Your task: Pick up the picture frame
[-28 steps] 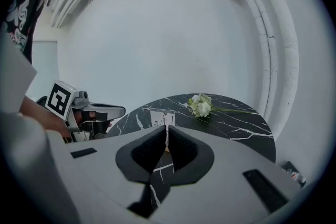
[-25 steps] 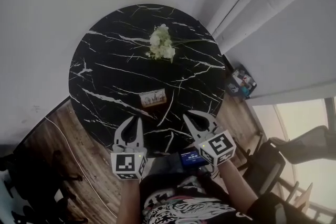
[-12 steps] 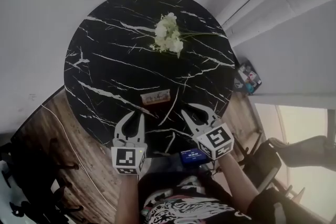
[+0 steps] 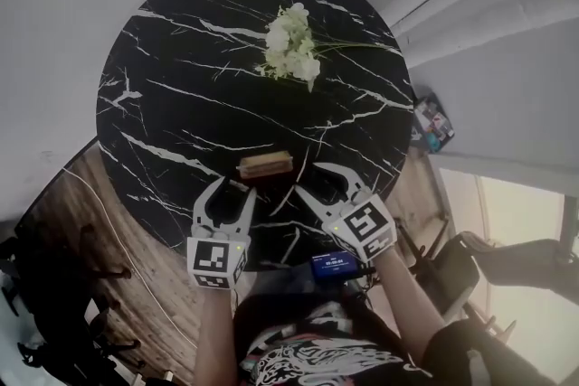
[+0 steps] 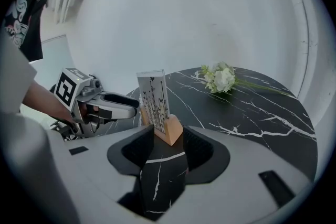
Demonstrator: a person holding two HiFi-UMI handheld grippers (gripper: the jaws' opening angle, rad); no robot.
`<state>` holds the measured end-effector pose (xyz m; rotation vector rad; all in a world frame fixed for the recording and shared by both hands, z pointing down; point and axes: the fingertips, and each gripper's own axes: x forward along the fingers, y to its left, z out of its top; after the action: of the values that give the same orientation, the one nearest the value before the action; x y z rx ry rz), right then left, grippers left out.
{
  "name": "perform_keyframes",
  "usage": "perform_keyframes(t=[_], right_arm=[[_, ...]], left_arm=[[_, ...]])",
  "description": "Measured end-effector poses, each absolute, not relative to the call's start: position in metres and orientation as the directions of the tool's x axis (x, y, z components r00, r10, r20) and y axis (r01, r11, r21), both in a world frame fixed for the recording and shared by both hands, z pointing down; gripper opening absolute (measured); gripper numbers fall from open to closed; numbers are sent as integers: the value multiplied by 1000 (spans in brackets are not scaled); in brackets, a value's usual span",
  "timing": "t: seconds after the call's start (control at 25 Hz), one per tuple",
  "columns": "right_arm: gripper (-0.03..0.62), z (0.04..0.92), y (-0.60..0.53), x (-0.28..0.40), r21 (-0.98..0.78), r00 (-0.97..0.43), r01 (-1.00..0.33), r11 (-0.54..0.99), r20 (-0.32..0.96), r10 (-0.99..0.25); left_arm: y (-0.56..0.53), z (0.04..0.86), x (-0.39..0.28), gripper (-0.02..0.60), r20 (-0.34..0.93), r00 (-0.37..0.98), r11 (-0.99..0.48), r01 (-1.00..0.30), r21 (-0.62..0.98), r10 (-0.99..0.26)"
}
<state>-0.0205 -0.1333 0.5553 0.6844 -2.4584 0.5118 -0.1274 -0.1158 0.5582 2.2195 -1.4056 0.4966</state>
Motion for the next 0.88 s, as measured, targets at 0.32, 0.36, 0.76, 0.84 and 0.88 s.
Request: perform_keyframes(t=[0.32, 0.36, 0.76, 0.84, 0.88], right_arm=[[200, 578, -141, -31, -175, -715, -496, 850, 637, -286], [202, 580, -142, -32, -171, -716, -494, 853, 636, -287], [202, 588, -156, -50, -18, -706, -368, 930, 656, -266], [202, 590, -155, -54, 7, -713, -334, 943, 653, -257], [201, 593, -154, -57, 16, -716, -320, 947, 651, -253]], left_arm=[[-130, 577, -121, 235, 557, 424, -387, -902, 190, -714], [-132, 577, -121, 239, 552, 421, -390, -903, 181, -720], [-142, 589, -114, 253, 550, 437, -432, -890, 149, -711], [-144, 591, -110, 253, 552, 451, -446, -882, 153, -701], [-145, 592, -109, 253, 557, 452, -451, -880, 151, -696]])
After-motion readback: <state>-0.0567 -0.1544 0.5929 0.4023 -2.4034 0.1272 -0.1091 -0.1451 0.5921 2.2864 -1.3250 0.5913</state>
